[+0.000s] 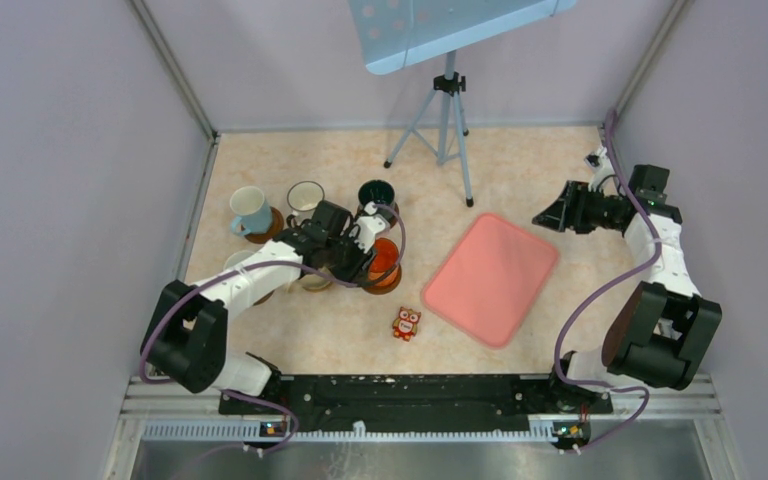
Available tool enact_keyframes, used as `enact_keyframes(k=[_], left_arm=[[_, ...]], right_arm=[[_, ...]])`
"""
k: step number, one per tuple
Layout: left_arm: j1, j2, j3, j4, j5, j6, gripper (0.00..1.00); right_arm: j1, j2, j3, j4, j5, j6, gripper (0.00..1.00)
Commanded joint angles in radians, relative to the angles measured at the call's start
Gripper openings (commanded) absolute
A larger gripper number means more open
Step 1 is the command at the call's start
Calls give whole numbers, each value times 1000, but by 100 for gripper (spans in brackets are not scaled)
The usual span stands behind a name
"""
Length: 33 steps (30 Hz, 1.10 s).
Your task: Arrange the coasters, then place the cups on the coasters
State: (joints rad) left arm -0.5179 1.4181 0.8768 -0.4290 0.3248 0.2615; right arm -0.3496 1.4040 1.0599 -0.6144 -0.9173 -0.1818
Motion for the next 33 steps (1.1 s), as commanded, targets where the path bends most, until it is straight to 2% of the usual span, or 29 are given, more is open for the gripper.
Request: enact_keyframes(k=[1, 20, 21, 23, 25, 29, 33], left_arm=[[-3, -19, 18, -7, 22, 7, 45], [-14, -58, 26, -62, 57, 11, 45], [-16, -59, 31, -68, 59, 11, 47], [-17, -60, 44, -79, 62, 15, 61], [-17, -69, 60, -90, 54, 16, 69], [-16, -82, 92, -101, 30, 13, 75], [-13, -91, 155, -119, -26, -3, 78]], right_arm=[[5, 6, 9, 13, -8, -21, 66], [43, 3, 13, 11, 42, -32, 66], [47, 1, 12, 10, 47, -36, 66], [57, 0, 12, 8, 61, -44, 66], [70, 1, 13, 3, 81, -51, 66], [124, 2, 14, -10, 157, -83, 66], [194, 9, 15, 6, 301, -140, 66]])
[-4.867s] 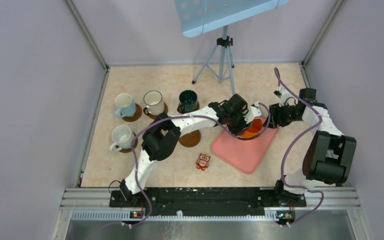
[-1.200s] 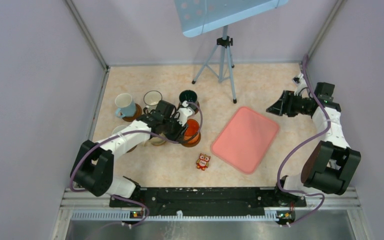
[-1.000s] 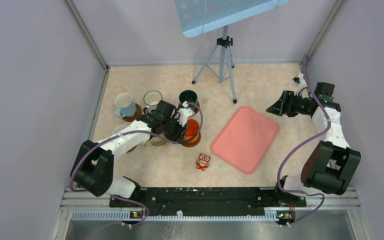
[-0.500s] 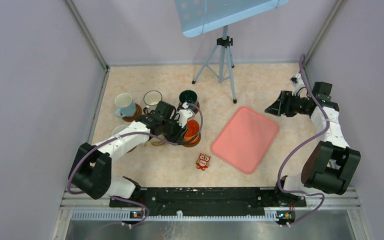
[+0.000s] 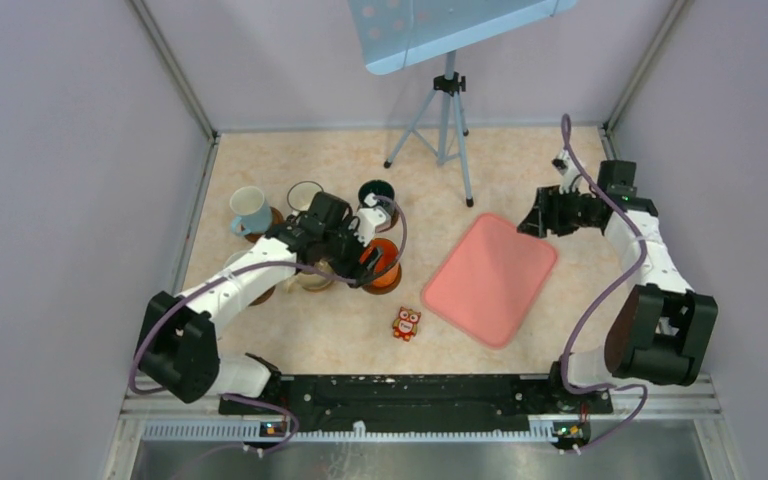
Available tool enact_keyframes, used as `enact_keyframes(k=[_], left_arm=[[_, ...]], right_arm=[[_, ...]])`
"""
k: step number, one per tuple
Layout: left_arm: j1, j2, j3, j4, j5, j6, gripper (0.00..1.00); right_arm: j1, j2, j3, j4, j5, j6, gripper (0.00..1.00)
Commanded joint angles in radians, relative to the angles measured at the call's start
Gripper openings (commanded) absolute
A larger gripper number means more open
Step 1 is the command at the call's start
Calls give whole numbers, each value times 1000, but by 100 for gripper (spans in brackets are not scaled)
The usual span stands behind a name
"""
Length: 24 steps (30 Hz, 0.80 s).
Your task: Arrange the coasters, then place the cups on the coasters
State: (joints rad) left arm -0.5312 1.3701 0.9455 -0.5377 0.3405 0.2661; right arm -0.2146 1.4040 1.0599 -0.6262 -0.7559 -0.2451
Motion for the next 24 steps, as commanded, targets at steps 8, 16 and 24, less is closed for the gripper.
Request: enact_keyframes(k=[8, 16, 24], left_arm=[[10, -83, 205, -39, -60, -17, 98], [10, -84, 238, -91, -18, 0, 99], [10, -89, 226, -76, -2, -17, 99]], right_arm=[[152, 175, 108, 36, 380, -257, 66], [169, 365, 223, 40, 418, -378, 63], [203, 484, 265, 41, 463, -391, 57]])
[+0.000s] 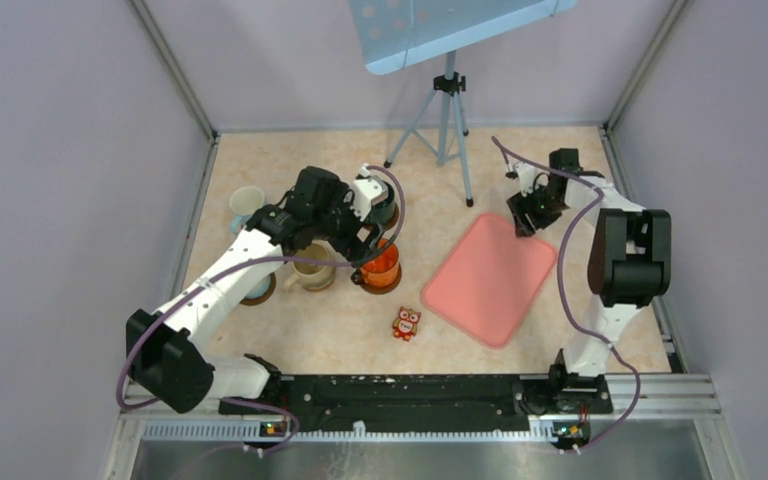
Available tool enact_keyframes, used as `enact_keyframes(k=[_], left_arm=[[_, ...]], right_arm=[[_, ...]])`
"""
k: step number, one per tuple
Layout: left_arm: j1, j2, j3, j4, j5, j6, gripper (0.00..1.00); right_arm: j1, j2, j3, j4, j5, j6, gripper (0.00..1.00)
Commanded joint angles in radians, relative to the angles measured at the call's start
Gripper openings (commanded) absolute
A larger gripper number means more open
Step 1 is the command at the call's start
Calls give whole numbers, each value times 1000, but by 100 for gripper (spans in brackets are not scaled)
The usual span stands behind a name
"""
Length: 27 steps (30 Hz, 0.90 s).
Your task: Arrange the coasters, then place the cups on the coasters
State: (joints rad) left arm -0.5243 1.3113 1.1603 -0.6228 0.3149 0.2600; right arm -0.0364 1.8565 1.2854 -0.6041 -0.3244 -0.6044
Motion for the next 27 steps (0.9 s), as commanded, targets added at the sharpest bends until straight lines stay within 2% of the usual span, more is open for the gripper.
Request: enact_keyframes(k=[1, 11, 16, 27], left_arm=[[3, -29, 10, 11, 22, -12, 99], [4, -26, 10, 19, 17, -16, 99], [4, -25, 4, 23, 14, -19, 99], [5, -29, -2, 34, 0, -21, 99]], right_arm=[[26, 39, 37, 21, 36, -30, 55], [27, 20, -56, 45, 87, -45, 27], [16, -27, -110, 66, 148, -26, 2], [-93, -104, -200, 51, 86, 97, 0]])
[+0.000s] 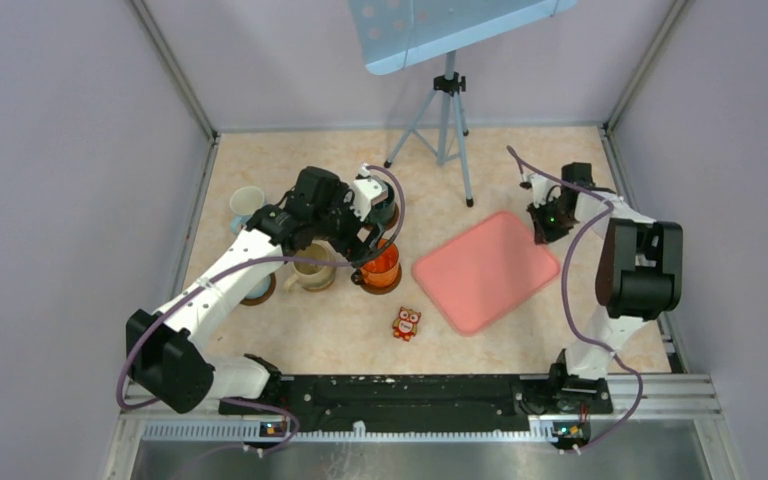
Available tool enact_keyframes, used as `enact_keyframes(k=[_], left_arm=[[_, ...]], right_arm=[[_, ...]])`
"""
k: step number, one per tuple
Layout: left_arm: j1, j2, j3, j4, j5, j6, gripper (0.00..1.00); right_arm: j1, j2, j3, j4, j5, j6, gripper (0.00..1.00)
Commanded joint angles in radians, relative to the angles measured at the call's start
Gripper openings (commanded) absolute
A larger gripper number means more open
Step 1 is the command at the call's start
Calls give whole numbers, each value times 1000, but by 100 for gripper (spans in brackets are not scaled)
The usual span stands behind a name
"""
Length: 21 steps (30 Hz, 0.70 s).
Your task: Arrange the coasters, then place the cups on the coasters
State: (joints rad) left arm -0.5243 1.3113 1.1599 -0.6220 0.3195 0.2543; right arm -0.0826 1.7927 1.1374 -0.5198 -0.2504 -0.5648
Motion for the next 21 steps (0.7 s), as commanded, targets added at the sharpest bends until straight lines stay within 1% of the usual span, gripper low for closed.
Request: enact_keyframes(k=[1, 6, 11, 16, 21], left_arm=[[5, -29, -2, 33, -6, -15, 99], [5, -28, -2, 34, -12, -24, 99], [6, -29, 3, 37, -39, -41, 99], [6, -27, 5, 42, -57, -55, 99], [7, -35, 2, 41, -67, -51, 99]], right_arm=[[-54, -51, -64, -28, 14, 72, 0], [-97, -72, -80, -29, -15, 208, 0], [-98, -98, -89, -37, -36, 340, 0], [-97, -122, -116, -5, -48, 497, 0], [-97, -138, -134, 2, -46, 585, 0]])
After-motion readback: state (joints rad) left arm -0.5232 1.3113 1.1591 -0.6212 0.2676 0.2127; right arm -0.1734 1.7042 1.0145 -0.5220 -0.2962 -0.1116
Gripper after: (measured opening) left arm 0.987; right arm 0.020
